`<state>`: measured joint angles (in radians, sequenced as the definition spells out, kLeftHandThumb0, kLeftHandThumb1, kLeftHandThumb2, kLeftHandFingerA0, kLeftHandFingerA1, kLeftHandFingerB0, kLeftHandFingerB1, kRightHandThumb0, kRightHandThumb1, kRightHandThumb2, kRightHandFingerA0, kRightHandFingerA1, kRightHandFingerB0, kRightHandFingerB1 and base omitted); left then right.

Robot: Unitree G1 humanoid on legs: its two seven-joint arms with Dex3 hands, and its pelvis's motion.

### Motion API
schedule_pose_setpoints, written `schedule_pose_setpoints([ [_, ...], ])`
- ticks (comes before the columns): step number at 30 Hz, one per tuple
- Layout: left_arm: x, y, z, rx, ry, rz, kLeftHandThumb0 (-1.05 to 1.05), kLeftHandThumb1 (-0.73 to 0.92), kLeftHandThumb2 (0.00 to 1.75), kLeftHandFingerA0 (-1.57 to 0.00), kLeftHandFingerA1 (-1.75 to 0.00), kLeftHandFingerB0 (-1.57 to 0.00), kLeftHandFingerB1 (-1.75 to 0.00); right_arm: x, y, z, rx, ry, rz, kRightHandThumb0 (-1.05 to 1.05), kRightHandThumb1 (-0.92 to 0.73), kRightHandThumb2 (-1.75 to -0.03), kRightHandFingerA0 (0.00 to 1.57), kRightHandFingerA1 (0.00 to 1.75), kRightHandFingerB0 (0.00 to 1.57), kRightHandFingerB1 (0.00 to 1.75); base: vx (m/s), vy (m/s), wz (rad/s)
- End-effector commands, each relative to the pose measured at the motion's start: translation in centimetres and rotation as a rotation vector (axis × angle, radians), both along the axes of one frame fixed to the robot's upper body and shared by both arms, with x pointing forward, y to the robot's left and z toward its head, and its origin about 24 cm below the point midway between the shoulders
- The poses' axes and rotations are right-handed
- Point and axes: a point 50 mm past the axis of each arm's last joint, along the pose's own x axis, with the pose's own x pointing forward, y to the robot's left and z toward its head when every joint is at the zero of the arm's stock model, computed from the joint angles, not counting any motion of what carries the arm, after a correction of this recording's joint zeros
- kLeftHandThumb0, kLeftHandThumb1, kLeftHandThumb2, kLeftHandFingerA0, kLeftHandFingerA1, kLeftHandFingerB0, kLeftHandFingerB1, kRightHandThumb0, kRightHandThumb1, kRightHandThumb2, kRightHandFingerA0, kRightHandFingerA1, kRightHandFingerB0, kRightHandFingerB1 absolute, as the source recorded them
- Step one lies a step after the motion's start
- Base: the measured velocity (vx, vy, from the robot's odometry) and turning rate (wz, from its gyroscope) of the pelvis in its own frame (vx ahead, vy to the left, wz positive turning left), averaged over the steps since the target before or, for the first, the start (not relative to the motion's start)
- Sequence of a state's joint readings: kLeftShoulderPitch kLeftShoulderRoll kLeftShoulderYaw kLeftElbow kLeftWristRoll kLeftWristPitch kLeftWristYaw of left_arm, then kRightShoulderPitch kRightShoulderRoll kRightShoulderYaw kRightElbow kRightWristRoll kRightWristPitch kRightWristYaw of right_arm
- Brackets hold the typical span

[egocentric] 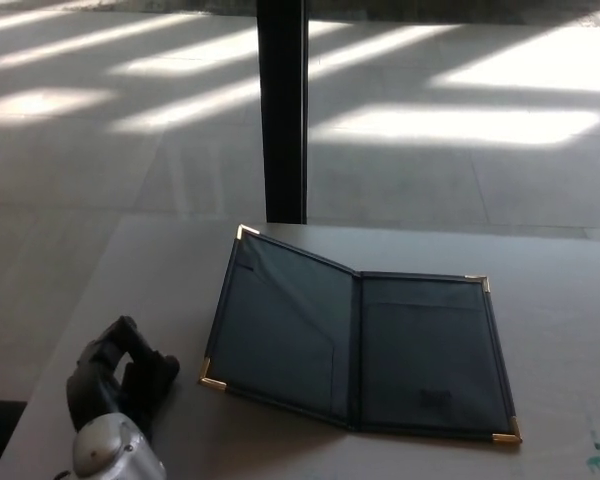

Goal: The robot uses its left hand to push the cover of the diary kept in the middle of the desk to close it

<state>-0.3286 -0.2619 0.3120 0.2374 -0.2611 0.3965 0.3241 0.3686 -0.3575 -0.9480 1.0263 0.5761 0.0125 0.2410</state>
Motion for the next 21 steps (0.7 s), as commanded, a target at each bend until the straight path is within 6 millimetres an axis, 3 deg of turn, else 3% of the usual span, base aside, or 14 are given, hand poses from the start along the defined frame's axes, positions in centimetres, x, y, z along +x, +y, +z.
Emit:
schedule_pose_setpoints([
  [1,-3.2,-8.2,-4.4,-0.270,0.218,-0.091,-0.77,0.92,0.83,-0.28,-0.49,-0.21,-0.43,0.9,-1.4,1.1,-0.049,-0.028,0.017,-0.92,-0.88,-0.67,0.71,0.73,0.55,0.49,0.00,0.000,0.00],
  [6,-4.0,-10.2,-4.6,-0.354,0.254,-0.088,-0.80,0.92,0.83,-0.34,-0.57,-0.21,-0.44,1.4,-1.7,1.8,-0.074,-0.058,0.029,-0.92,-0.88,-0.66,0.66,0.79,0.55,0.54,0.00,0.000,0.00],
  [11,-6.1,-13.4,-5.5,-0.486,0.302,-0.159,-0.83,0.92,0.81,-0.28,-0.57,-0.19,-0.44,1.9,-1.4,1.9,-0.095,-0.029,0.023,-0.93,-0.87,-0.67,0.75,0.82,0.60,0.57,0.00,0.000,0.00],
  [12,-6.4,-13.9,-5.4,-0.501,0.308,-0.175,-0.83,0.83,1.11,-0.25,-0.60,-0.17,-0.51,1.8,-1.3,1.9,-0.094,-0.034,0.041,-0.94,-0.88,-0.67,0.70,0.82,0.57,0.57,0.00,0.000,0.00],
  [13,-6.4,-14.2,-5.4,-0.509,0.308,-0.183,-0.85,0.92,0.81,-0.27,-0.58,-0.17,-0.44,1.8,-1.3,2.0,-0.093,-0.036,0.044,-0.93,-0.87,-0.66,0.69,0.82,0.59,0.57,0.00,0.000,0.00],
  [14,-6.5,-14.3,-5.3,-0.517,0.309,-0.187,-0.85,0.92,0.81,-0.27,-0.58,-0.17,-0.44,1.8,-1.2,1.9,-0.093,-0.035,0.039,-0.93,-0.87,-0.66,0.69,0.82,0.59,0.57,0.00,0.000,0.00],
  [15,-6.5,-14.5,-5.2,-0.516,0.311,-0.192,-0.83,0.82,1.12,-0.25,-0.61,-0.17,-0.51,1.8,-1.2,1.9,-0.090,-0.047,0.034,-0.94,-0.87,-0.67,0.68,0.85,0.57,0.58,0.00,0.000,0.00],
  [16,-6.5,-14.6,-5.1,-0.515,0.314,-0.195,-0.83,0.92,0.83,-0.28,-0.58,-0.18,-0.44,1.8,-1.1,2.0,-0.087,-0.055,0.035,-0.84,-0.65,-1.15,0.71,0.87,0.48,0.63,0.00,0.000,0.00],
  [17,-6.5,-14.6,-5.0,-0.516,0.318,-0.197,-0.83,0.92,0.83,-0.29,-0.59,-0.20,-0.45,1.8,-1.1,1.9,-0.082,-0.061,0.025,-0.93,-0.86,-0.67,0.68,0.85,0.57,0.58,0.00,0.000,0.00],
  [21,-6.4,-15.3,-4.5,-0.550,0.319,-0.207,-0.86,0.92,0.82,-0.32,-0.65,-0.20,-0.46,1.7,-1.5,2.0,-0.071,-0.065,0.001,-0.92,-0.86,-0.66,0.65,0.81,0.57,0.55,0.00,0.000,0.00],
])
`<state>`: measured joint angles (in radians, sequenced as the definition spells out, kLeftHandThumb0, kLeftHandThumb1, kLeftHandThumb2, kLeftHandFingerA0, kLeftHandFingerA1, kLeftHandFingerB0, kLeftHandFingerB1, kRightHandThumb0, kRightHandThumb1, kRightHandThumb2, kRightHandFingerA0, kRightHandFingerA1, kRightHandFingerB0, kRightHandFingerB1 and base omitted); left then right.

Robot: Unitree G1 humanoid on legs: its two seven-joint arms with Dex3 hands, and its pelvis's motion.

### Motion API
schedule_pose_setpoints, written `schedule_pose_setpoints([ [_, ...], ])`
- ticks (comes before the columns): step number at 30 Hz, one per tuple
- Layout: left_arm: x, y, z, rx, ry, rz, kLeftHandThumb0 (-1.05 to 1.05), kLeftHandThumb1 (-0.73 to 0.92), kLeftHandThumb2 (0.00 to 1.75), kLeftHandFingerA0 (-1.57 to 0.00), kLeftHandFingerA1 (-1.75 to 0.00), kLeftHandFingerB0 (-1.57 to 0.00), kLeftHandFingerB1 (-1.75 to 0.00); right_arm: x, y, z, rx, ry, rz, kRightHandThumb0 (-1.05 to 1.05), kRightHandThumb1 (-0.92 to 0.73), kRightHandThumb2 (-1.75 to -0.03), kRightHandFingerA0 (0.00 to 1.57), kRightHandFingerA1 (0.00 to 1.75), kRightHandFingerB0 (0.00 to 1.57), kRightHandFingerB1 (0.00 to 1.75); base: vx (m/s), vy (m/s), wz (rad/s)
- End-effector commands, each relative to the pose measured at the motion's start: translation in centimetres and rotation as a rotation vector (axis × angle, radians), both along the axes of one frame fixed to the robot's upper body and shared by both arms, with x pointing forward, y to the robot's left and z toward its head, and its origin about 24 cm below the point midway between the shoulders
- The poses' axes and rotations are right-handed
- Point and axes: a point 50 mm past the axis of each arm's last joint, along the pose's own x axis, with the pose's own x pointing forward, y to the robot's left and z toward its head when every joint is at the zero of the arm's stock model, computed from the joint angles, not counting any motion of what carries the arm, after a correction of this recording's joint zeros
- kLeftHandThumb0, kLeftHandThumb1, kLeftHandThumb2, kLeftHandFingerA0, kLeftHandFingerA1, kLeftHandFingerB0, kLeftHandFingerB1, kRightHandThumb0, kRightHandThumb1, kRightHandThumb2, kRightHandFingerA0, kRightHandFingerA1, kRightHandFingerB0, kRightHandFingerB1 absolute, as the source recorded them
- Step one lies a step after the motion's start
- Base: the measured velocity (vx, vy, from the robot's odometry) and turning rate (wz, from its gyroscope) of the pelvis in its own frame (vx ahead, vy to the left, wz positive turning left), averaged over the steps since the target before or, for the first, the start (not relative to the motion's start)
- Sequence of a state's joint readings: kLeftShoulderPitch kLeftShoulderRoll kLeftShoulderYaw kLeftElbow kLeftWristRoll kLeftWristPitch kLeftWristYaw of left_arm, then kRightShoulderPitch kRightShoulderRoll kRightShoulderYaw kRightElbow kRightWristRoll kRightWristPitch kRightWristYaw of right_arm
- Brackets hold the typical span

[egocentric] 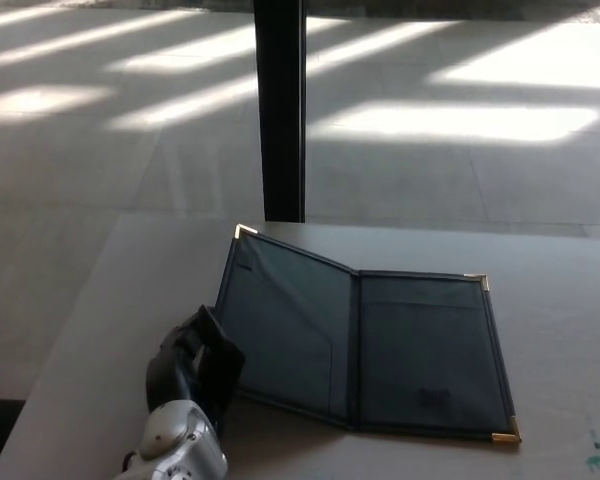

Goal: The robot uses its left hand to push the cover of the diary kept in the middle of the desk to close it

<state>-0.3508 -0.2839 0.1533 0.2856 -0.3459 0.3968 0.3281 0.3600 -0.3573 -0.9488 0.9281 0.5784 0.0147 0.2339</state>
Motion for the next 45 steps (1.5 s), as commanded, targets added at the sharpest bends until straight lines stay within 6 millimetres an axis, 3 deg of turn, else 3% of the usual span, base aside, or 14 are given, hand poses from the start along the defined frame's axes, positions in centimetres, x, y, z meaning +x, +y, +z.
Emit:
schedule_pose_setpoints([
  [1,-7.0,-10.7,-4.5,-0.469,0.355,-0.058,-0.88,0.91,0.83,-0.38,-0.68,-0.21,-0.46,-0.3,-0.6,0.6,0.001,-0.006,-0.043,-0.91,-0.87,-0.66,0.66,0.75,0.57,0.52,0.00,0.000,0.00],
  [4,-6.8,-12.1,-3.2,-0.531,0.346,-0.076,-0.61,0.72,1.20,-0.42,-0.71,-0.02,-0.46,-0.5,-0.6,0.5,-0.005,0.014,-0.037,-0.91,-0.87,-0.66,0.63,0.76,0.56,0.53,0.00,0.000,0.00],
  [6,-6.6,-13.0,-2.3,-0.573,0.346,-0.090,-0.87,0.92,0.83,-0.37,-0.64,-0.18,-0.43,-0.6,-0.7,0.5,-0.011,0.027,-0.022,-0.91,-0.88,-0.66,0.65,0.73,0.56,0.52,0.00,0.000,0.00],
  [7,-6.4,-13.9,-1.3,-0.611,0.316,-0.128,-0.89,0.92,0.85,-0.36,-0.70,-0.17,-0.44,-0.6,-0.5,0.6,-0.015,0.021,-0.014,-0.89,-0.65,-1.10,0.62,0.79,0.53,0.63,0.00,0.000,0.00],
  [8,-6.1,-14.8,-0.2,-0.641,0.287,-0.165,-0.87,0.92,0.85,-0.41,-0.73,-0.20,-0.45,-0.6,-0.5,0.7,-0.016,0.016,-0.017,-0.93,-0.87,-0.66,0.66,0.81,0.58,0.57,0.00,0.000,0.00],
  [11,-5.6,-16.6,3.2,-0.668,0.195,-0.260,-0.64,0.74,1.21,-0.40,-0.73,-0.04,-0.47,-0.7,-0.6,0.5,-0.018,0.038,-0.022,-0.92,-0.87,-0.66,0.62,0.77,0.55,0.53,0.00,0.000,0.00],
  [13,-5.4,-18.3,7.2,-0.644,0.066,-0.363,-0.85,0.92,0.85,-0.29,-0.65,-0.22,-0.49,-0.7,-0.6,0.5,-0.014,0.029,-0.021,-0.92,-0.87,-0.67,0.57,0.74,0.53,0.52,0.00,0.000,0.00],
  [20,-8.9,-20.6,14.9,-0.155,-0.506,-0.718,-0.85,0.92,1.00,-0.28,-0.60,-0.25,-0.53,-0.1,-1.0,1.0,-0.027,0.011,-0.006,-0.91,-0.87,-0.66,0.62,0.78,0.56,0.57,-0.01,0.007,0.05],
  [23,-10.8,-21.5,14.3,0.003,-0.619,-0.815,-0.70,0.82,1.30,-0.36,-0.68,-0.06,-0.49,-0.1,-1.1,1.1,-0.037,0.043,0.025,-0.89,-0.65,-1.10,0.63,0.78,0.51,0.62,-0.01,0.001,-0.05],
  [25,-11.5,-21.8,13.8,0.076,-0.687,-0.852,-0.83,0.92,1.02,-0.36,-0.68,-0.25,-0.56,-0.1,-1.1,1.2,-0.044,0.044,0.019,-0.85,-0.63,-1.14,0.74,0.84,0.49,0.61,0.01,0.001,-0.04],
  [26,-12.6,-22.3,12.9,0.132,-0.722,-0.924,-0.79,0.85,1.29,-0.40,-0.72,-0.17,-0.55,0.1,-1.0,1.3,-0.040,0.036,0.024,-0.92,-0.86,-0.66,0.65,0.83,0.56,0.57,0.01,-0.005,-0.06],
  [32,-14.8,-22.8,11.0,0.366,-0.862,-1.047,-0.76,0.83,1.27,-0.44,-0.76,-0.23,-0.59,0.5,-0.8,1.0,-0.038,0.028,0.045,-0.90,-0.64,-1.09,0.64,0.80,0.51,0.62,0.00,0.000,0.00],
  [33,-15.2,-22.9,10.6,0.431,-0.892,-1.075,-0.85,0.92,0.92,-0.42,-0.79,-0.31,-0.61,0.6,-0.8,1.1,-0.038,0.019,0.033,-0.94,-0.85,-0.66,0.66,0.81,0.56,0.57,0.00,0.000,0.00],
  [45,-13.3,-20.0,1.4,1.050,-0.856,-1.353,-0.84,0.92,0.79,-0.35,-0.70,-0.30,-0.57,0.7,0.0,0.6,-0.018,0.009,0.036,-0.91,-0.87,-0.66,0.64,0.77,0.55,0.55,0.00,0.000,0.00],
])
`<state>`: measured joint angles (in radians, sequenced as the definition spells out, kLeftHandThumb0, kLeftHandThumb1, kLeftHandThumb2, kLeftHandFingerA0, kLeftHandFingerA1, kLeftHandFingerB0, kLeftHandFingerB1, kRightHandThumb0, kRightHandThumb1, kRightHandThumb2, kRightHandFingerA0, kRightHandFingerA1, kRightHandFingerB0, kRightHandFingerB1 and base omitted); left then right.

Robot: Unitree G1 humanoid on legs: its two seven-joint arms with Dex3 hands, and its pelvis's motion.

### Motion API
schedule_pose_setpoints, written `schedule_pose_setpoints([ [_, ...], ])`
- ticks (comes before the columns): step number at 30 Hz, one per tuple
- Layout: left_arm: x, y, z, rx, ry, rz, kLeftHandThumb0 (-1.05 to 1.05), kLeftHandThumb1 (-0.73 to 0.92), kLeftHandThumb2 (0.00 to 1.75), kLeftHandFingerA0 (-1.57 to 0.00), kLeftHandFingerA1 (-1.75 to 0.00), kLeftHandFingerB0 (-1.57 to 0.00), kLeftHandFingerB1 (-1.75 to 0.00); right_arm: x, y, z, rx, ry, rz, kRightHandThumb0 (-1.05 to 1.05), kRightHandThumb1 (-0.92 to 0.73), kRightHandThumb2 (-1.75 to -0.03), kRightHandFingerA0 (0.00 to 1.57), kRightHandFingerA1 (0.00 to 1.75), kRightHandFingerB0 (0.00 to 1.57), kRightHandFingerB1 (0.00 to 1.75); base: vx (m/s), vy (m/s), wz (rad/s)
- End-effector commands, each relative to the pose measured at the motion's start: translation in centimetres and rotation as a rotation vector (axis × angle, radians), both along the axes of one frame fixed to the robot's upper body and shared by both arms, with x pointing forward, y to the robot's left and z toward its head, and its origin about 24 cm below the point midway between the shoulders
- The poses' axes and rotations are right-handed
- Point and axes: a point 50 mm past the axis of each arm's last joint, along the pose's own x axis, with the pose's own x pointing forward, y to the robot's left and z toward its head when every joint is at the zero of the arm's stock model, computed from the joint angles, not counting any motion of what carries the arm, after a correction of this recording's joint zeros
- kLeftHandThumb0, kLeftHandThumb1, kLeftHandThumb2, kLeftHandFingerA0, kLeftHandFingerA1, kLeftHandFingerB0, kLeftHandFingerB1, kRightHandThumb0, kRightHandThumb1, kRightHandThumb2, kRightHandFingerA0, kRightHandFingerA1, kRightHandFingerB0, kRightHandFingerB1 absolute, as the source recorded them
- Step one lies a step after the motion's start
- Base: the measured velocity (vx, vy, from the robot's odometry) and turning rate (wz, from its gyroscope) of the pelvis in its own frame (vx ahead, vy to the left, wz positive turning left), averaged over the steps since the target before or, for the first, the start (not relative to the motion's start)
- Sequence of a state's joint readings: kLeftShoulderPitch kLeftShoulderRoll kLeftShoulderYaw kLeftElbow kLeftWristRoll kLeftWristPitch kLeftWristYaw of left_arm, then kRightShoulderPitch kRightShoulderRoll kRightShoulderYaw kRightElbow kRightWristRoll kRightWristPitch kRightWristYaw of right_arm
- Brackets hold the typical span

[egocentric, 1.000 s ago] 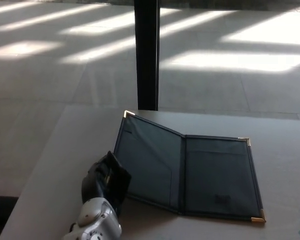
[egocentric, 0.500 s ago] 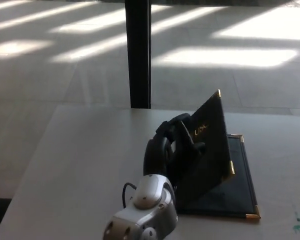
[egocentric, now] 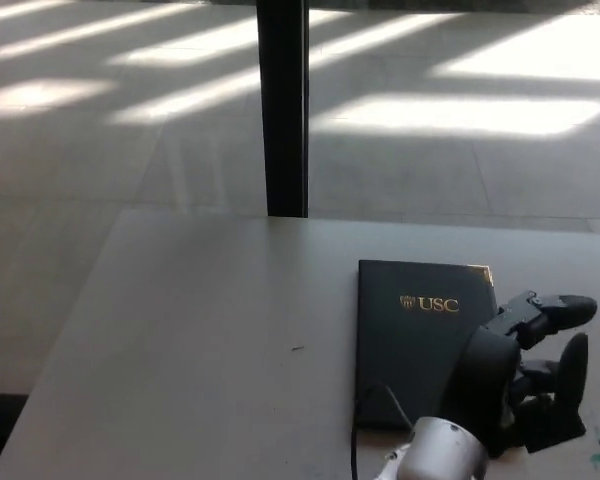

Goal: The robot uses its left hand to push the cover of the diary kept in the middle of the desk to close it

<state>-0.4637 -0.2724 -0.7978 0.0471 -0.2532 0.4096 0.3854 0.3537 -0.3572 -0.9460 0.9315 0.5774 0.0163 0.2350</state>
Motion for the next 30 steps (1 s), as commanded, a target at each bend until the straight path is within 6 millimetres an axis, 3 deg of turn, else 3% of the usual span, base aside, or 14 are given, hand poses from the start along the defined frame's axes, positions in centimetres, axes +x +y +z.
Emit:
schedule_pose_setpoints([
  [1,-5.4,-0.7,-6.6,0.626,-0.488,-0.450,-0.86,0.92,0.77,-0.31,-0.66,-0.27,-0.53,0.4,-0.2,0.5,-0.013,0.001,0.022,-0.91,-0.87,-0.66,0.64,0.75,0.54,0.53,0.00,0.000,0.00],
  [5,-2.2,1.6,-5.0,0.632,-0.561,-0.334,-0.84,0.92,0.81,-0.32,-0.68,-0.26,-0.54,-0.2,-0.3,0.3,0.000,0.002,0.014,-0.93,-0.87,-0.67,0.63,0.78,0.50,0.54,0.00,0.000,0.00],
  [6,-1.6,1.9,-4.6,0.608,-0.567,-0.301,-0.90,0.80,1.02,-0.31,-0.68,-0.27,-0.59,-0.3,-0.2,0.2,0.006,0.002,0.005,-0.93,-0.87,-0.67,0.64,0.77,0.51,0.53,0.00,0.000,0.00],
  [7,-1.1,2.3,-3.9,0.591,-0.581,-0.268,-0.93,0.80,1.04,-0.31,-0.69,-0.28,-0.59,-0.5,-0.1,0.0,0.006,0.017,0.007,-0.92,-0.87,-0.66,0.63,0.75,0.53,0.53,0.00,0.000,0.00],
  [9,-0.1,3.2,-1.7,0.539,-0.610,-0.205,-0.86,0.92,0.86,-0.32,-0.71,-0.27,-0.57,-0.6,0.1,0.2,-0.005,0.036,0.002,-0.92,-0.86,-0.66,0.66,0.80,0.56,0.57,0.00,0.000,0.00],
  [15,1.9,5.3,2.1,0.468,-0.657,-0.053,-0.83,0.92,0.86,-0.30,-0.63,-0.27,-0.54,-0.7,0.4,0.0,-0.001,0.048,0.005,-0.92,-0.87,-0.66,0.57,0.81,0.55,0.58,0.00,0.000,0.00],
  [17,3.3,7.2,4.4,0.332,-0.590,0.088,-0.88,0.92,0.86,-0.34,-0.60,-0.29,-0.50,-0.9,0.4,-0.2,0.011,0.036,-0.008,-0.91,-0.87,-0.68,0.61,0.77,0.52,0.55,0.00,0.000,0.00],
  [18,4.1,8.8,5.7,0.218,-0.557,0.187,-0.79,0.92,0.85,-0.37,-0.61,-0.30,-0.52,-0.9,0.4,-0.3,-0.011,0.068,-0.007,-0.84,-0.66,-1.16,0.74,0.84,0.54,0.64,0.00,0.000,0.00],
  [19,4.4,9.5,6.1,0.183,-0.558,0.214,-0.81,0.92,0.87,-0.37,-0.62,-0.29,-0.53,-0.9,0.4,-0.4,-0.010,0.068,-0.003,-0.92,-0.87,-0.67,0.65,0.81,0.57,0.58,0.00,0.000,0.00],
  [23,5.8,14.3,7.4,0.011,-0.512,0.409,-0.86,0.92,0.88,-0.53,-0.63,-0.32,-0.49,-1.0,0.5,-0.3,-0.007,0.054,0.026,-0.92,-0.88,-0.67,0.66,0.82,0.55,0.57,0.00,0.000,0.00],
  [27,6.2,20.9,7.5,-0.158,-0.424,0.641,-0.90,0.92,0.88,-0.43,-0.60,-0.31,-0.50,-1.0,0.2,-0.3,0.003,0.051,-0.011,-0.92,-0.86,-0.66,0.63,0.77,0.59,0.56,0.00,0.000,0.00],
  [28,6.1,22.6,7.0,-0.170,-0.395,0.693,-0.88,0.92,0.95,-0.40,-0.59,-0.30,-0.51,-0.9,0.2,-0.3,-0.021,0.079,0.003,-0.84,-0.67,-1.17,0.74,0.83,0.55,0.64,0.00,0.000,0.00],
  [29,6.0,25.2,6.0,-0.188,-0.326,0.771,-0.82,0.92,0.94,-0.36,-0.51,-0.29,-0.48,-0.9,0.3,-0.2,-0.017,0.069,0.011,-0.93,-0.87,-0.66,0.66,0.84,0.59,0.61,0.00,0.000,0.00],
  [30,5.8,26.9,5.3,-0.216,-0.282,0.812,-0.81,0.92,0.93,-0.35,-0.52,-0.29,-0.48,-0.8,0.3,-0.2,-0.014,0.062,0.018,-0.93,-0.88,-0.66,0.63,0.83,0.58,0.60,0.00,0.000,0.00],
])
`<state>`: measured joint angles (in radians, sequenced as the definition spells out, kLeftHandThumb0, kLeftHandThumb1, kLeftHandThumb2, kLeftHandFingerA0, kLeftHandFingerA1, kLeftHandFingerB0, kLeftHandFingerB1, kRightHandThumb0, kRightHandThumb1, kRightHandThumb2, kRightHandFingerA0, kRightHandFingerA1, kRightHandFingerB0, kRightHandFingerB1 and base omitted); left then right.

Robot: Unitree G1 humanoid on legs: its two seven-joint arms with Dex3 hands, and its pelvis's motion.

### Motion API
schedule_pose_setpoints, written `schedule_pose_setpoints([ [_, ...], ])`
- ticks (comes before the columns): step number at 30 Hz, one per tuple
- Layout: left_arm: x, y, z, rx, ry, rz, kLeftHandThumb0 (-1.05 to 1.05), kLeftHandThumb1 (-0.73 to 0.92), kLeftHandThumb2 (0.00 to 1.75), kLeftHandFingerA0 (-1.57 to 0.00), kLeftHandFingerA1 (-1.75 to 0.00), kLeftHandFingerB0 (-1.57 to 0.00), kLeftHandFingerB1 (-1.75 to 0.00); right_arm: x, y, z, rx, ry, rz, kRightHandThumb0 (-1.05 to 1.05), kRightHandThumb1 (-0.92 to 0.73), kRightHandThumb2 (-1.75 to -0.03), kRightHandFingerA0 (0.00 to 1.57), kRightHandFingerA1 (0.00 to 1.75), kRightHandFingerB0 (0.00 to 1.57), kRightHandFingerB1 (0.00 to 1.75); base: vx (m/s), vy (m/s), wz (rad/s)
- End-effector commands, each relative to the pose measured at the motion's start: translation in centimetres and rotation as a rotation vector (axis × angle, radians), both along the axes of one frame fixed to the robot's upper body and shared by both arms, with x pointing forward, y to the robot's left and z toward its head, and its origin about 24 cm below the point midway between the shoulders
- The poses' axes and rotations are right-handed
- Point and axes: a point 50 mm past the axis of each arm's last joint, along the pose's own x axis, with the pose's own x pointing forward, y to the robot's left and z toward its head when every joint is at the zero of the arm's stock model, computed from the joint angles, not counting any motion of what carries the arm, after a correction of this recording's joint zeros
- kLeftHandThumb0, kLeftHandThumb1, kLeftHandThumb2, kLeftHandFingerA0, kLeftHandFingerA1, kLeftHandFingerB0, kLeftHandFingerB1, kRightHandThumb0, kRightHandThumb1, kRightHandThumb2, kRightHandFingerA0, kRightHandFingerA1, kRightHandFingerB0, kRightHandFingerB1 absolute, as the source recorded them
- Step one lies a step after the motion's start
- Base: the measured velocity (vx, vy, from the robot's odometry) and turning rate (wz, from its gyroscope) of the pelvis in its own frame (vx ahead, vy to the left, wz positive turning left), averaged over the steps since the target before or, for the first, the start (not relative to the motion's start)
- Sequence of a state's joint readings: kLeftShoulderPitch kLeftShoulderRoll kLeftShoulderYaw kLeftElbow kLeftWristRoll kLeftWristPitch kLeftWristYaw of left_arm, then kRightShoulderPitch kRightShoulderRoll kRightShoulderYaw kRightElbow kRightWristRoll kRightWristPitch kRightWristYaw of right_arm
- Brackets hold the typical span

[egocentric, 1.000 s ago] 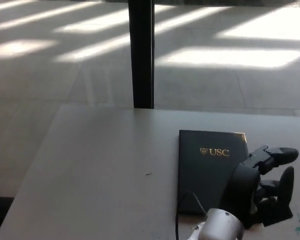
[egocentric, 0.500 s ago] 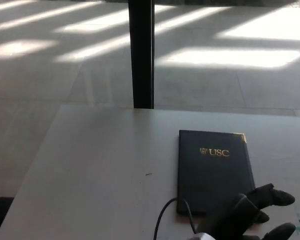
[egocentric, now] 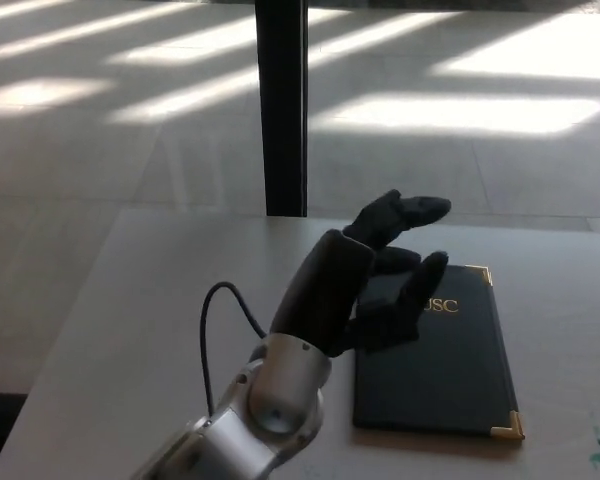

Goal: The robot uses its left hand to push the cover of the diary kept in the middle of the desk to close it

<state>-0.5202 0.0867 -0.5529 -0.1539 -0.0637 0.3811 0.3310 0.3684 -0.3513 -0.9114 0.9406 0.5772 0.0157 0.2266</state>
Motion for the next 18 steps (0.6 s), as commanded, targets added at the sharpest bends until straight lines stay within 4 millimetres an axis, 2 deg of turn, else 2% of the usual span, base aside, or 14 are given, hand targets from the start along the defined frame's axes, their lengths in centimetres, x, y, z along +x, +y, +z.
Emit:
schedule_pose_setpoints([
  [1,0.1,16.6,0.5,-0.511,0.002,0.441,-0.81,0.92,0.93,-0.35,-0.52,-0.29,-0.48,-0.2,-0.2,0.4,-0.037,0.020,0.014,-0.93,-0.88,-0.66,0.63,0.83,0.58,0.60,0.00,0.000,0.00],
  [2,-0.1,18.1,-0.2,-0.527,0.037,0.521,-0.86,0.92,0.83,-0.48,-0.51,-0.37,-0.46,-0.2,-0.2,0.4,-0.036,0.018,0.011,-0.92,-0.87,-0.66,0.59,0.83,0.57,0.59,0.00,0.000,0.00],
  [3,-0.2,19.3,-0.7,-0.528,0.048,0.554,-0.90,0.92,0.86,-0.47,-0.54,-0.36,-0.48,-0.2,-0.3,0.4,-0.036,0.009,0.008,-0.93,-0.87,-0.66,0.61,0.82,0.57,0.59,0.00,0.000,0.00],
  [4,-0.6,21.0,-1.5,-0.545,0.073,0.607,-0.95,0.92,0.77,-0.53,-0.56,-0.44,-0.52,-0.1,-0.4,0.4,-0.025,-0.004,0.000,-0.92,-0.87,-0.66,0.61,0.78,0.53,0.54,0.00,0.000,0.00],
  [5,-1.3,23.4,-2.7,-0.583,0.110,0.696,-0.98,0.92,0.73,-0.52,-0.59,-0.40,-0.52,0.0,-0.6,0.4,-0.017,-0.008,-0.003,-0.93,-0.87,-0.67,0.67,0.76,0.54,0.55,0.00,0.000,0.00],
  [7,-1.7,24.3,-3.1,-0.595,0.118,0.736,-0.98,0.92,0.73,-0.52,-0.59,-0.40,-0.52,0.1,-0.7,0.5,-0.028,0.007,0.006,-0.93,-0.87,-0.67,0.67,0.76,0.54,0.55,0.00,0.000,0.00],
  [8,-3.7,28.4,-5.5,-0.655,0.156,0.957,-0.96,0.92,0.71,-0.58,-0.54,-0.43,-0.48,0.4,-0.6,0.7,-0.037,0.005,0.013,-0.93,-0.87,-0.66,0.67,0.77,0.58,0.57,0.00,0.000,0.00],
  [9,-4.6,30.0,-6.3,-0.645,0.174,1.020,-1.00,0.85,0.87,-0.55,-0.57,-0.40,-0.51,0.5,-0.6,0.7,-0.037,-0.003,0.002,-0.94,-0.85,-0.66,0.68,0.81,0.58,0.58,0.00,0.000,0.00],
  [10,-5.6,31.4,-7.0,-0.663,0.189,1.060,-0.95,0.92,0.80,-0.55,-0.57,-0.41,-0.51,0.5,-0.6,0.7,-0.032,-0.010,0.001,-0.94,-0.86,-0.66,0.64,0.80,0.56,0.57,0.00,0.000,0.00],
  [13,-8.3,34.4,-8.2,-0.772,0.176,1.187,-0.98,0.92,0.78,-0.53,-0.62,-0.46,-0.57,0.5,-0.6,0.8,-0.030,-0.016,0.013,-0.94,-0.87,-0.66,0.62,0.79,0.56,0.57,0.00,0.000,0.00],
  [14,-10.6,36.8,-9.0,-0.826,0.166,1.334,-0.97,0.92,0.82,-0.55,-0.64,-0.44,-0.56,0.5,-0.6,0.7,-0.030,-0.014,0.028,-0.92,-0.88,-0.66,0.64,0.76,0.53,0.54,0.00,0.000,0.00],
  [15,-10.6,36.8,-9.0,-0.828,0.166,1.334,-0.97,0.92,0.82,-0.55,-0.64,-0.44,-0.56,0.5,-0.6,0.7,-0.030,-0.014,0.028,-0.92,-0.88,-0.66,0.64,0.76,0.53,0.54,0.00,0.000,0.00],
  [17,-13.6,39.0,-10.1,-0.815,0.178,1.483,-0.93,0.92,0.80,-0.50,-0.60,-0.46,-0.55,0.6,-0.7,0.7,-0.026,-0.024,0.012,-0.93,-0.86,-0.66,0.63,0.75,0.54,0.55,0.00,0.000,0.00],
  [18,-15.3,40.0,-10.9,-0.804,0.201,1.541,-0.94,0.92,0.80,-0.56,-0.64,-0.44,-0.54,0.6,-0.5,1.0,-0.036,-0.024,0.015,-0.93,-0.87,-0.66,0.60,0.78,0.56,0.58,0.00,0.000,0.00],
])
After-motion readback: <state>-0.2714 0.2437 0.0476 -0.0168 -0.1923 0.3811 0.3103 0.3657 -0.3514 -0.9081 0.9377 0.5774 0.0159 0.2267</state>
